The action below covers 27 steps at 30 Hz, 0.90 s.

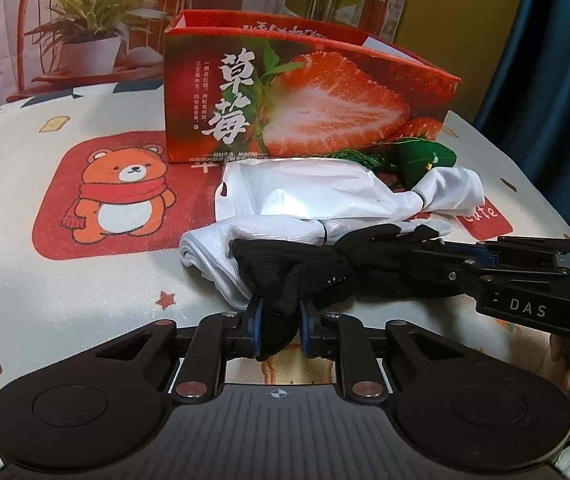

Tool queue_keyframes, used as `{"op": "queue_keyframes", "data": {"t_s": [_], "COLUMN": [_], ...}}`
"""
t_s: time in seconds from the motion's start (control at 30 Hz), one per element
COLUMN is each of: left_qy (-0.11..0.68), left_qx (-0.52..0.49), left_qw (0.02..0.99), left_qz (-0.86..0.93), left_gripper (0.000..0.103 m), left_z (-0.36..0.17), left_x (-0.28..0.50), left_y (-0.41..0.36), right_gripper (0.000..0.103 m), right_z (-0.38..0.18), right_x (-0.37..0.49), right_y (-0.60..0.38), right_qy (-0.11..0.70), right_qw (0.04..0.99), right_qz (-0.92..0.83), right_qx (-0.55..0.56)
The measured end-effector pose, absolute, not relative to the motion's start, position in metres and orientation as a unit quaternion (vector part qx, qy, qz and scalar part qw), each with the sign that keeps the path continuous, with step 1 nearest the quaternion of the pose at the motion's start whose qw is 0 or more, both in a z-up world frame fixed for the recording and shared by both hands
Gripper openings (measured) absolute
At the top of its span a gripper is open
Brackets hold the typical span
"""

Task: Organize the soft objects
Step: 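Close the left tool on a black glove while the right tool grasps it too, then lift the black glove with both tools and carry it over the red box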

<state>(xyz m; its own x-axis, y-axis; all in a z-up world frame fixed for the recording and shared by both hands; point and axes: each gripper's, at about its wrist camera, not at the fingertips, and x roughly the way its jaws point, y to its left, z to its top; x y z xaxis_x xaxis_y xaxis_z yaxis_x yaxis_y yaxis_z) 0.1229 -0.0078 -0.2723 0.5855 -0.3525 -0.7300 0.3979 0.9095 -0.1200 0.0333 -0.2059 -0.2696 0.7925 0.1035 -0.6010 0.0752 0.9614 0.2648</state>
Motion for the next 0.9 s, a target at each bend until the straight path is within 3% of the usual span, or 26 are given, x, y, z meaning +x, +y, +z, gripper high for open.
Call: {"op": "queue_keyframes", "data": {"t_s": [0.9], "left_qy": [0.315], "left_qx": [0.033], "left_qw": [0.924], "left_qz": [-0.215], "left_gripper": [0.018], "left_z": [-0.237], "left_x": [0.108], "left_y": [-0.007], "right_gripper": [0.018], "right_z": [-0.234], "right_x": [0.015], "right_y": [-0.196], "right_qy": [0.249], "right_qw": [0.963], "right_qz": [0.006], "right_qx": [0.105]}}
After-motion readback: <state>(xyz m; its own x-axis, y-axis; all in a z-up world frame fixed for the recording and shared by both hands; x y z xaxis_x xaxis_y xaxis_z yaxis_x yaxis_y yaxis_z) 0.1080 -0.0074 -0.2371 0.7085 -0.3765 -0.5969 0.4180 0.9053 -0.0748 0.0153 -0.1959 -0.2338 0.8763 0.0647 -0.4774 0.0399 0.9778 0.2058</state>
